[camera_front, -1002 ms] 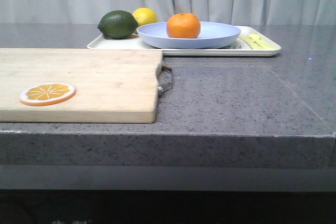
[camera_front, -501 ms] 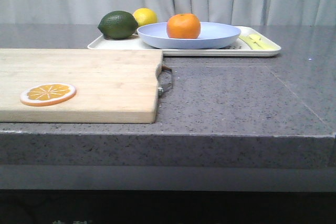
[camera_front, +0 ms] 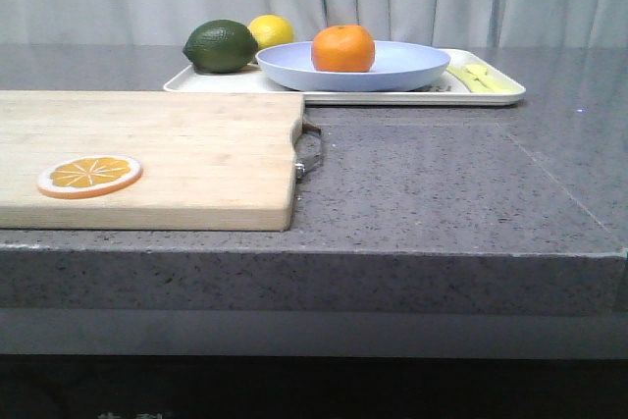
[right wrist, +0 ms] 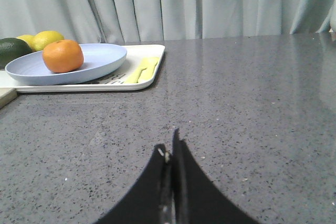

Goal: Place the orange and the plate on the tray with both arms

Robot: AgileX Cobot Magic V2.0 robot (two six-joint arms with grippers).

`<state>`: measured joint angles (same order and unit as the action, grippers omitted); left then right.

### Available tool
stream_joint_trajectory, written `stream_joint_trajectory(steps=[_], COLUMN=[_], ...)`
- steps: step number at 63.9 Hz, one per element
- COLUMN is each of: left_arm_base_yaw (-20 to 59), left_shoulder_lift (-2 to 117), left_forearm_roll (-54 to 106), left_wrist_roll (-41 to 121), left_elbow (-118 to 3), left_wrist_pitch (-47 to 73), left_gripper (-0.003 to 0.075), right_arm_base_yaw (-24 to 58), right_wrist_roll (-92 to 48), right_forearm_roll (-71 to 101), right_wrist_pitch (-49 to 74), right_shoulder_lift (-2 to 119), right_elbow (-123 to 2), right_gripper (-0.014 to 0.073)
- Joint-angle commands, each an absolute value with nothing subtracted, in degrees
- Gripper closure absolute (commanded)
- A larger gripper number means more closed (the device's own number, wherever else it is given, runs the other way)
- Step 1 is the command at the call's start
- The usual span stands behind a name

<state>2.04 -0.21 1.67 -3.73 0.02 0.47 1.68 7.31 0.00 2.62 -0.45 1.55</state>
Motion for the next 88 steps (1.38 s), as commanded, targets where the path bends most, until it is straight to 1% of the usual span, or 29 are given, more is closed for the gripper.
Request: stream_joint_trajectory(steps=[1, 15, 88], left_arm_base_yaw=[1.93, 1.93, 1.93], left_shoulder_lift=[-1.41, -1.41, -1.41], left_forearm_roll=[2.03, 2.03, 2.03], left_wrist_roll=[-3.85, -3.85, -3.85], left_elbow=[0.38, 0.38, 0.38], left_wrist_pitch=[-4.27, -4.27, -4.27], left_gripper=[0.0738, 0.0738, 0.0738], right_arm_base_yaw=[1.66, 1.66, 1.36], right_wrist_roll=[7.46, 5.56, 5.55], right_forearm_roll=[-1.00, -2.05, -2.05], right_wrist_pitch=[-2.57, -2.72, -2.85], right_shoulder_lift=[-1.92, -1.92, -1.85], right_elbow=[1.32, 1.32, 1.32], right_gripper=[0.0659, 0.0659, 0.0659])
